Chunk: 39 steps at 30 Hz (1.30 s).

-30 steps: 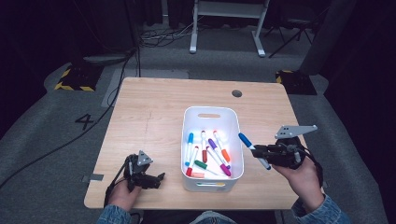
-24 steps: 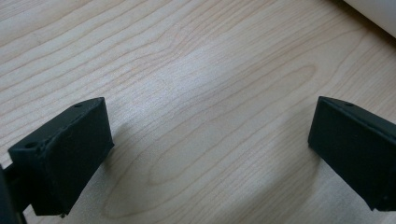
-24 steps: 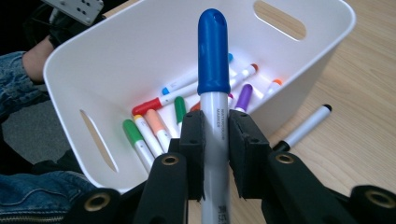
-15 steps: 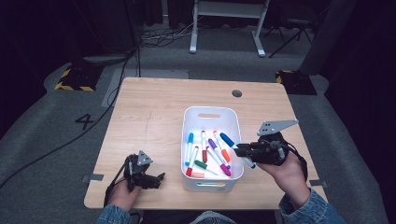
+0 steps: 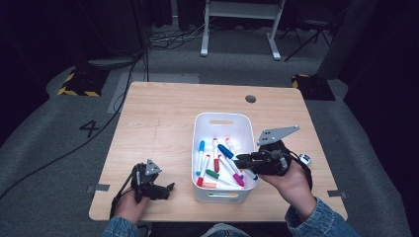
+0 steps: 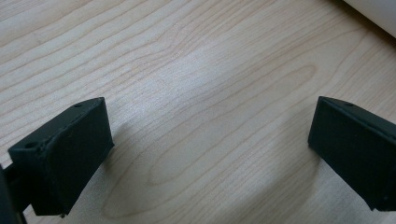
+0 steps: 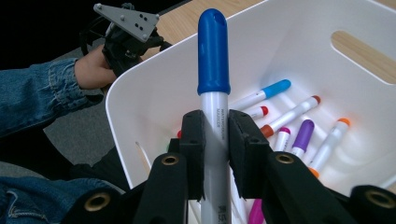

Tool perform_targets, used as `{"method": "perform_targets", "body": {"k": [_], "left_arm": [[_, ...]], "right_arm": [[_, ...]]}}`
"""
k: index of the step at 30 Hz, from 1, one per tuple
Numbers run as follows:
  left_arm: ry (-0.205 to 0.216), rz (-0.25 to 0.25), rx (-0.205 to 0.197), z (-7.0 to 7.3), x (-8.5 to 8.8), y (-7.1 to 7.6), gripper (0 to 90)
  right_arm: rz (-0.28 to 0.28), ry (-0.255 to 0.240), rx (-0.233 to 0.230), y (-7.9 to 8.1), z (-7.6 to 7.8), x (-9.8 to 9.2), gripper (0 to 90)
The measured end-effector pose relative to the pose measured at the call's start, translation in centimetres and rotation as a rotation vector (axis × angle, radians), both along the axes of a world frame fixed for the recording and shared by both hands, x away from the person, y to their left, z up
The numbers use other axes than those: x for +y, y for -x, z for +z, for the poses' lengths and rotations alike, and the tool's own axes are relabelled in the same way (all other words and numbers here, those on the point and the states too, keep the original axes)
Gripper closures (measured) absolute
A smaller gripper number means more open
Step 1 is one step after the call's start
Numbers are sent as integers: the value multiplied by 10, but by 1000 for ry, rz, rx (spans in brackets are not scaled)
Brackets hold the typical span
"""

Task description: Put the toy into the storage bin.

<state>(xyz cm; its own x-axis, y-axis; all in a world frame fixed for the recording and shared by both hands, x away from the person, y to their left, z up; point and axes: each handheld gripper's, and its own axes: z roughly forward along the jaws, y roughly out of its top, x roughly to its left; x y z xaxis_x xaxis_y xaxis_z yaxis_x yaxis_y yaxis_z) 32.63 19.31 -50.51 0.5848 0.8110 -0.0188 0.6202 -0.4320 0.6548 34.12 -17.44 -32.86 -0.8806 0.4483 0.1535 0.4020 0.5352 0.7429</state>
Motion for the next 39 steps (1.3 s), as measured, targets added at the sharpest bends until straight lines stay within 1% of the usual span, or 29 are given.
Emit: {"method": "perform_targets", "body": {"k": [1,6,7,8,9,10,13,14,15,16,18,19,20,24,26,27,28,30,32,33,34,35,36,37,38,39], "left_arm": [[3,2,3,0,0,0,0],[2,0,2,0,0,0,0],[1,0,2,0,0,0,0],[0,1,0,0,0,0,0],[1,0,1,0,0,0,0],[0,0,0,0,0,0,0],[2,0,2,0,0,0,0],[0,0,1,0,0,0,0],[4,0,3,0,0,0,0],[0,0,1,0,0,0,0],[2,1,2,0,0,0,0],[2,-1,2,0,0,0,0],[1,0,2,0,0,0,0],[3,2,3,0,0,0,0],[-1,0,1,0,0,0,0],[0,0,1,0,0,0,0],[-1,0,1,0,0,0,0],[1,-1,2,0,0,0,0],[2,1,1,0,0,0,0],[-1,0,-1,0,0,0,0],[-2,0,-2,0,0,0,0],[0,0,1,0,0,0,0],[-3,-1,-2,0,0,0,0],[1,0,2,0,0,0,0],[3,1,2,0,0,0,0],[1,0,2,0,0,0,0]], "right_arm": [[-1,1,14,0,-1,1,770],[8,25,32,-1,-7,5,771],[5,33,42,-1,-8,6,771],[16,42,39,-2,-9,6,771],[13,58,44,-2,-11,7,771],[12,63,56,-1,-13,9,771],[23,89,60,-2,-17,10,771],[25,88,66,-2,-18,11,771],[27,99,65,-2,-20,11,771],[28,92,68,-2,-21,12,771],[28,104,75,-2,-23,13,771],[35,107,72,-3,-25,14,771],[28,112,89,-2,-26,14,771],[43,140,91,-3,-32,18,770],[49,157,83,-4,-33,20,770],[45,174,90,-3,-34,22,768],[45,174,90,-3,-34,22,768],[47,193,97,-3,-35,25,756],[60,186,114,-4,-37,26,584],[58,161,103,-4,-37,26,532],[52,150,109,-4,-36,25,523],[55,137,102,-4,-35,24,515],[48,130,96,-4,-32,22,501],[35,112,97,-3,-30,20,491],[38,94,87,-4,-28,17,487],[25,86,87,-4,-24,14,484]]}}
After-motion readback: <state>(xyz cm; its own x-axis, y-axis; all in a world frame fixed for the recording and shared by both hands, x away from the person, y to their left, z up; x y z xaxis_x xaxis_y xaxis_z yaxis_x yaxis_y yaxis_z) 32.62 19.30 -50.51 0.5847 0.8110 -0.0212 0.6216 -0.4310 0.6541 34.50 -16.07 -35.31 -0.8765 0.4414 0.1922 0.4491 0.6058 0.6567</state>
